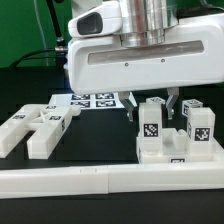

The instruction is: Assemble chair

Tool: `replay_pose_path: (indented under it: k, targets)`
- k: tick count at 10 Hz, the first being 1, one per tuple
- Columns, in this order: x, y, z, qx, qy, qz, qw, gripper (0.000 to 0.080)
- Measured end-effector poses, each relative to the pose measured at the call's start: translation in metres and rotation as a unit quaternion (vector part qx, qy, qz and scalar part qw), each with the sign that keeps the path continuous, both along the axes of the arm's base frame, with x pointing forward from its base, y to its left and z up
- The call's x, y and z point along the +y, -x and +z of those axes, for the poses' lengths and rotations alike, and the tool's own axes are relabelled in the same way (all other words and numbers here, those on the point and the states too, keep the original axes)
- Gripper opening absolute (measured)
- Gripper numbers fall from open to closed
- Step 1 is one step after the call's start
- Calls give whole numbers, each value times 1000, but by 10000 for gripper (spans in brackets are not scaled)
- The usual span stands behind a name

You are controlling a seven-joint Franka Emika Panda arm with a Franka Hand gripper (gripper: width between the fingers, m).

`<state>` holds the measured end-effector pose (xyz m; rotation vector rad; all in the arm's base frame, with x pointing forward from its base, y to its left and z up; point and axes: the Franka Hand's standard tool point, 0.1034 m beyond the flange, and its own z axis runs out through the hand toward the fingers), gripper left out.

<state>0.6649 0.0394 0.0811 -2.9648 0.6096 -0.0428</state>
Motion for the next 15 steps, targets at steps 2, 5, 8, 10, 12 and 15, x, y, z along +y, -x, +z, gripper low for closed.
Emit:
replay_pose_path:
  k: [2,5,8,10,12,15]
  targets:
    - [-2,0,-1,11,-8,-94,995,291]
    - [-3,0,-1,25,-15,-230,973,291]
    - [-4,0,-1,36,-23,-331,943,291]
    - [-4,0,-1,40,-25,-363,931,291]
    - [-3,0,-1,39,-25,-353,934,510]
    - [-1,0,1,30,-21,-282,959,636]
